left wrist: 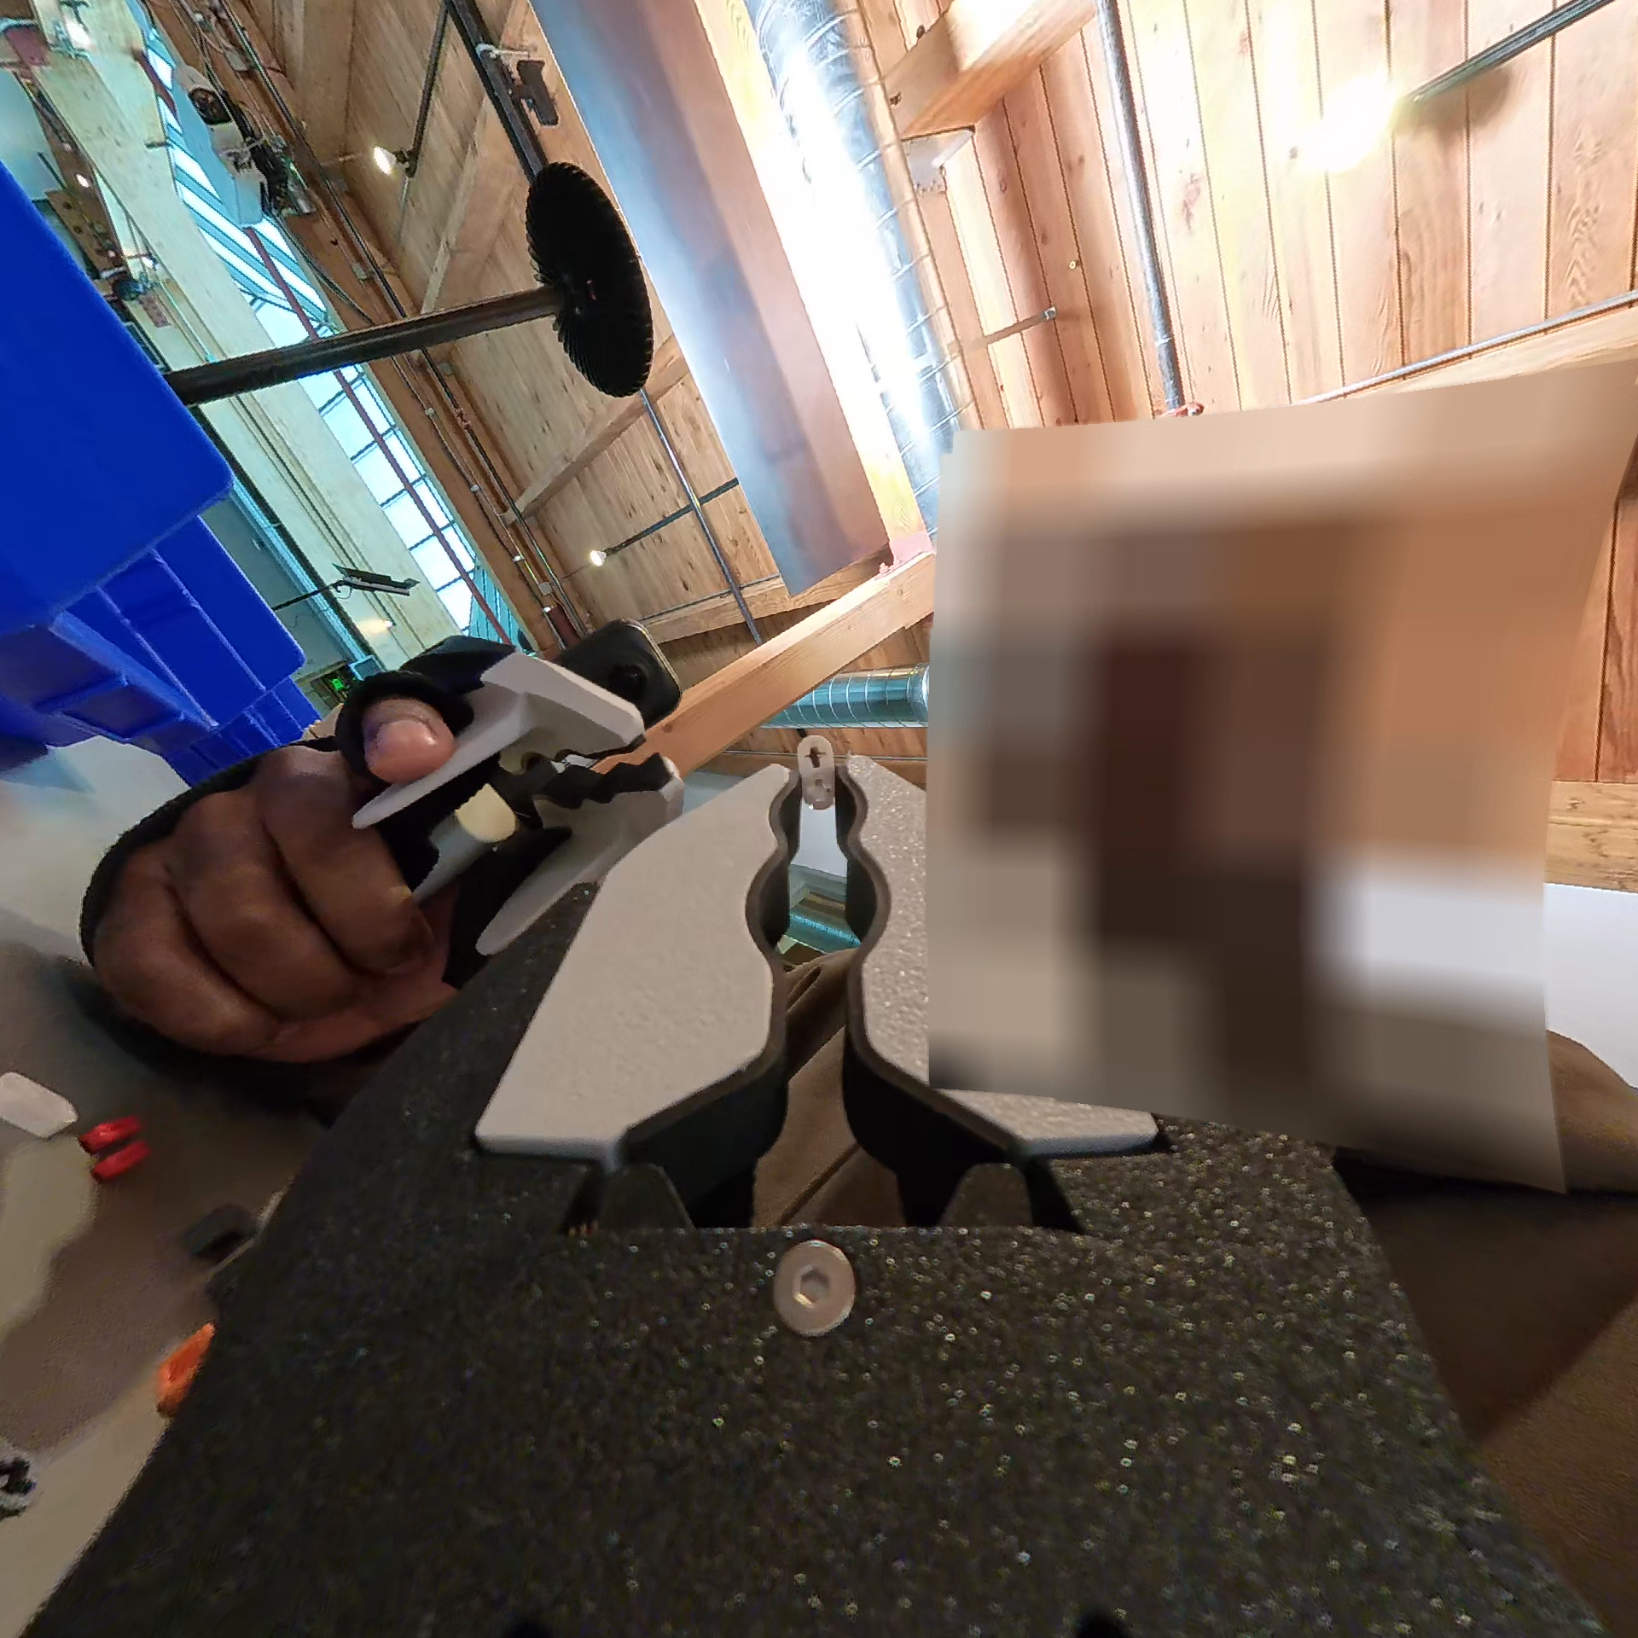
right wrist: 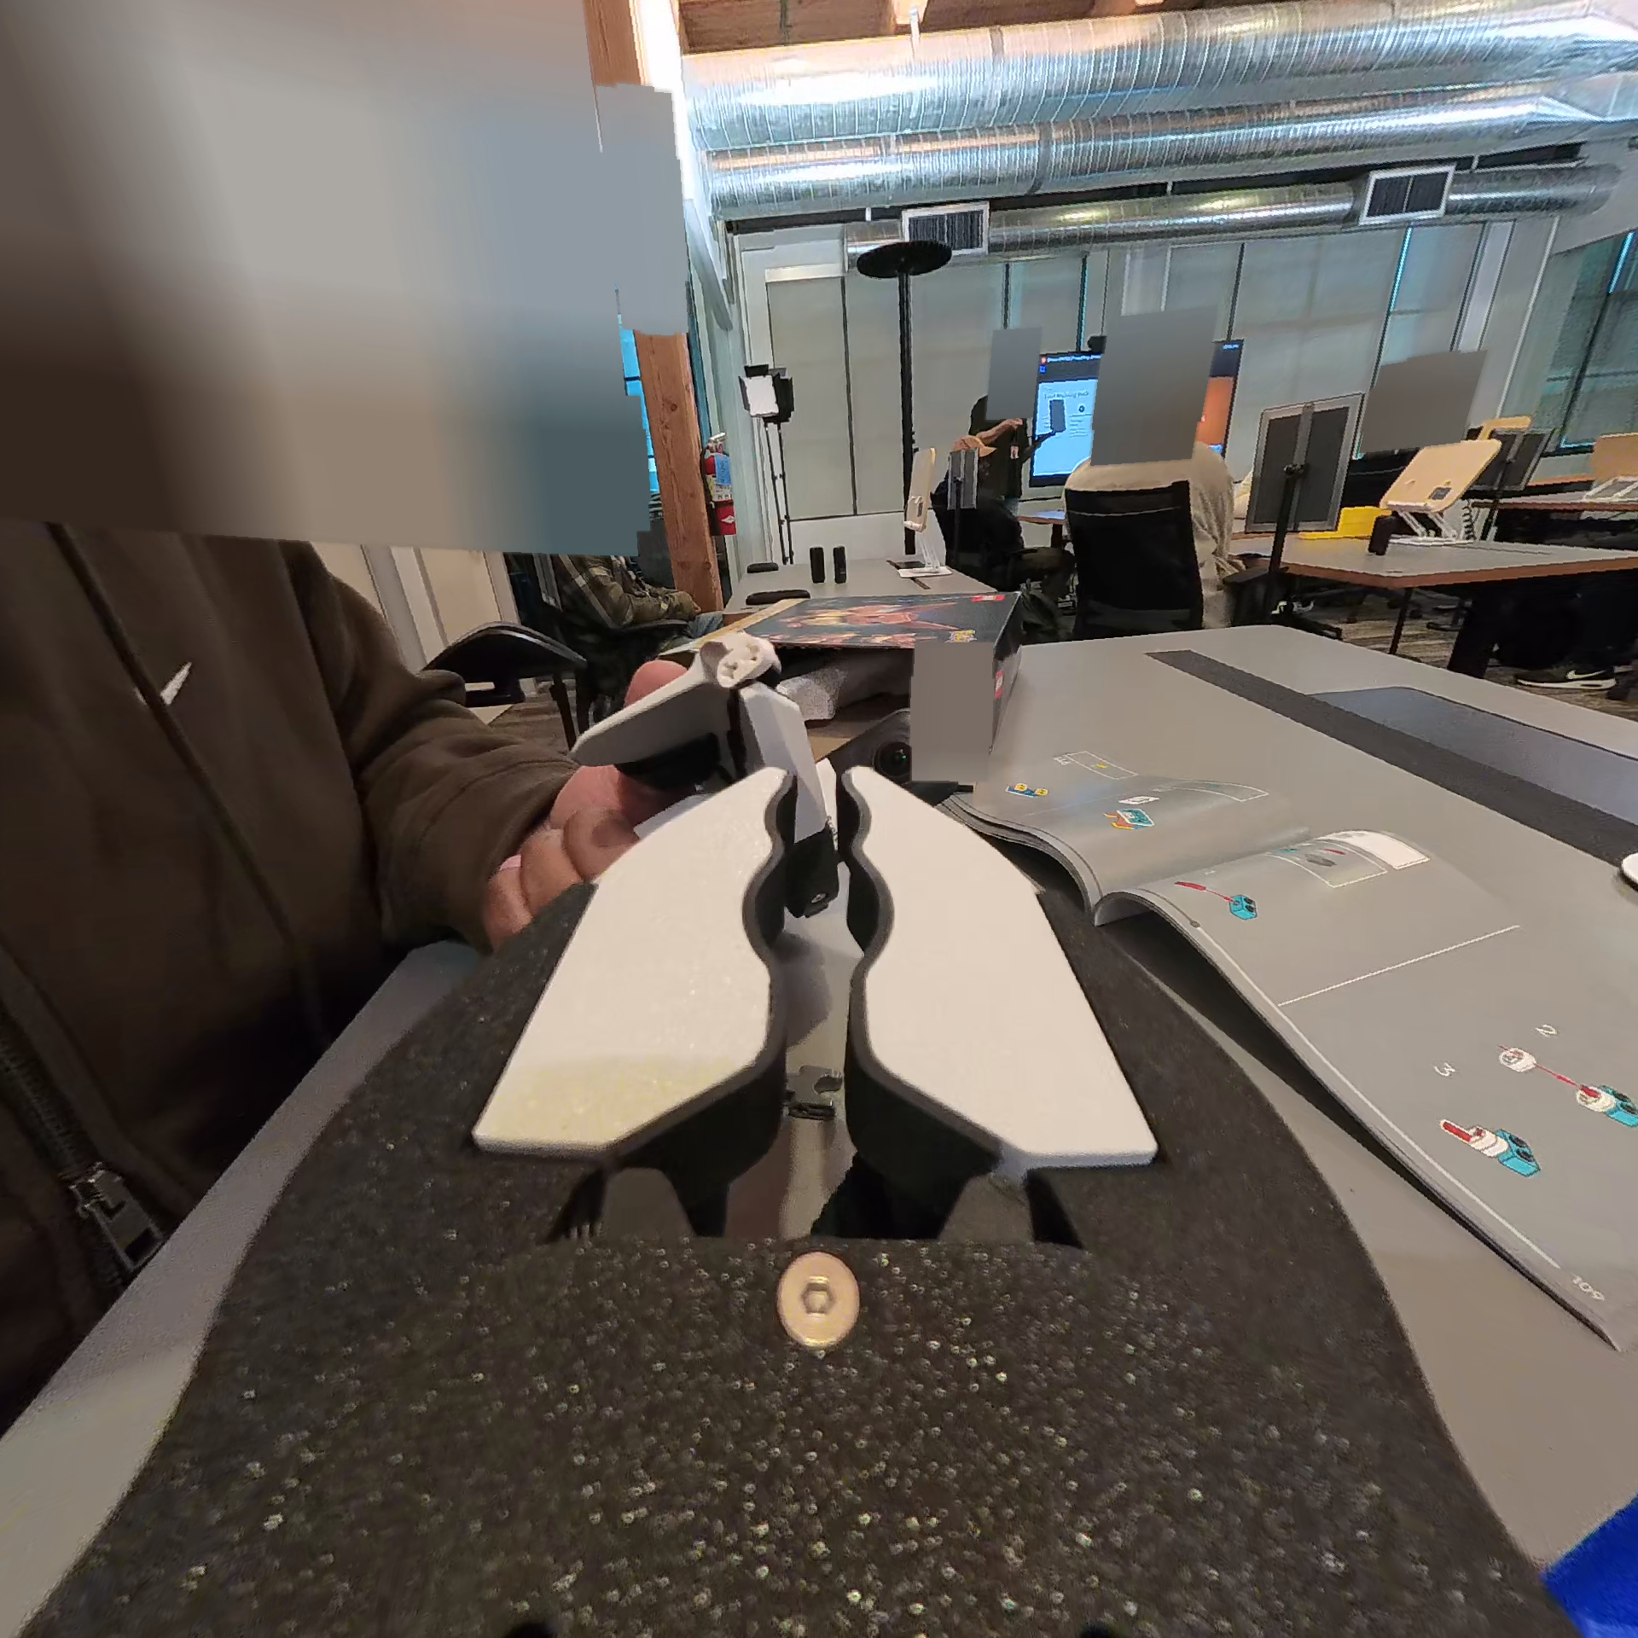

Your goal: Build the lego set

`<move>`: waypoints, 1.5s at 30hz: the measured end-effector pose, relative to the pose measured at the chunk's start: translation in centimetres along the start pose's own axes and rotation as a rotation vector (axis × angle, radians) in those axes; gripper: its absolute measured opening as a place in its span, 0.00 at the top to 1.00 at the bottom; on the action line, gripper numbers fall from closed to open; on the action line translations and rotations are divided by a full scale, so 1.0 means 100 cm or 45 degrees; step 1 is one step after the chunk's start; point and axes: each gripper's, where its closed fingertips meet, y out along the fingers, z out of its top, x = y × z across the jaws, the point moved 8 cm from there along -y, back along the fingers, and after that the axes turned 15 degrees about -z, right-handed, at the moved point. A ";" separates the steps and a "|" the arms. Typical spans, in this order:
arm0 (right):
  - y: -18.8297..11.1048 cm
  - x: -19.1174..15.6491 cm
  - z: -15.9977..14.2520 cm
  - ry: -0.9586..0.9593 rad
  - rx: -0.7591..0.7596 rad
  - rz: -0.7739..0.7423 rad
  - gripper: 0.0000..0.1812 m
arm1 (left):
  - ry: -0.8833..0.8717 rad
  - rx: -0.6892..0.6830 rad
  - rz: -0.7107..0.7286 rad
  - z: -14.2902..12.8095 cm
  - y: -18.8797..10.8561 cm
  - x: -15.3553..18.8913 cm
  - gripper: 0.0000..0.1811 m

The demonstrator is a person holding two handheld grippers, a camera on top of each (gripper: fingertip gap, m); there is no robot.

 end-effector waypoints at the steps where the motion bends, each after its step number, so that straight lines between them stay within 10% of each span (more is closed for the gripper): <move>1: 0.000 0.000 0.000 -0.002 -0.004 -0.001 0.95 | 0.006 -0.004 0.006 0.000 0.000 0.000 0.96; 27: 0.000 0.006 -0.008 -0.168 -0.199 -0.103 0.92 | 1.482 -0.964 1.008 0.003 0.007 0.023 0.96; 39: 0.000 0.001 -0.008 -0.215 -0.179 -0.056 0.93 | 1.537 -1.110 1.023 -0.005 0.009 0.018 0.96; 45: -0.002 -0.005 -0.006 -0.322 -0.155 0.019 0.94 | 1.210 -0.963 0.827 -0.002 0.010 0.019 0.96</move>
